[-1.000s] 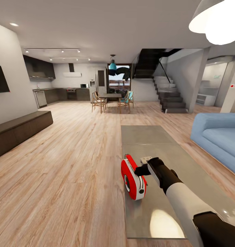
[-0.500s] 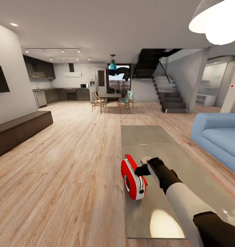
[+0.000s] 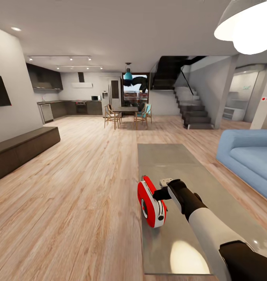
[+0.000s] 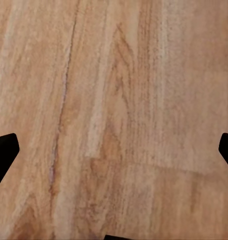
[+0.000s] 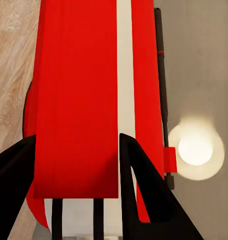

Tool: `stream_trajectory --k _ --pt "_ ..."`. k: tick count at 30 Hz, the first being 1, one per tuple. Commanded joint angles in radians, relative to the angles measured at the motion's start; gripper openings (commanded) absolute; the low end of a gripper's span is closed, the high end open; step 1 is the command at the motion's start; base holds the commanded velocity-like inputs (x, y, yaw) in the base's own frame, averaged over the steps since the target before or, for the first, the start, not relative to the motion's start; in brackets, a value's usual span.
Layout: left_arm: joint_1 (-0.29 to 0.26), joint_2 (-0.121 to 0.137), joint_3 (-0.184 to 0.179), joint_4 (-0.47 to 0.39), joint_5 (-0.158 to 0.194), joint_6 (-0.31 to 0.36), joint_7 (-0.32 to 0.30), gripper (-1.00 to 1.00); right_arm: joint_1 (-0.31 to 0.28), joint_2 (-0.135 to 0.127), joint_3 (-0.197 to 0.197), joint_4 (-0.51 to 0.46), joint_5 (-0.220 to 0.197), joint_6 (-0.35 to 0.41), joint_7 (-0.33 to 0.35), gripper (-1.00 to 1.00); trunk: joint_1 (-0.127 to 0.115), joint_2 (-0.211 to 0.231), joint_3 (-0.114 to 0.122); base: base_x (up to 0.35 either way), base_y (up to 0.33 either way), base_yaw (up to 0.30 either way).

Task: Turn on the radio receiver that's on the table in the living room.

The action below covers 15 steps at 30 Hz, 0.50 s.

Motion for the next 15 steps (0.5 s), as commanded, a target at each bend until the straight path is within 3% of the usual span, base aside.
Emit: stream_trajectory --k 1,15 --pt "0.0 0.0 0.0 0.0 -0.001 0.0 0.0 1.0 0.0 0.0 0.0 0.0 -0.003 0.0 0.0 -1.0 -0.004 0.007 0.003 0.0 0.0 0.0" --pt "0.0 0.0 0.001 0.0 -0.001 -0.015 0.001 1.0 0.0 0.0 -0.001 0.0 -0.001 0.0 0.0 -1.0 -0.058 0.105 0.047 0.0 0.0 0.0"
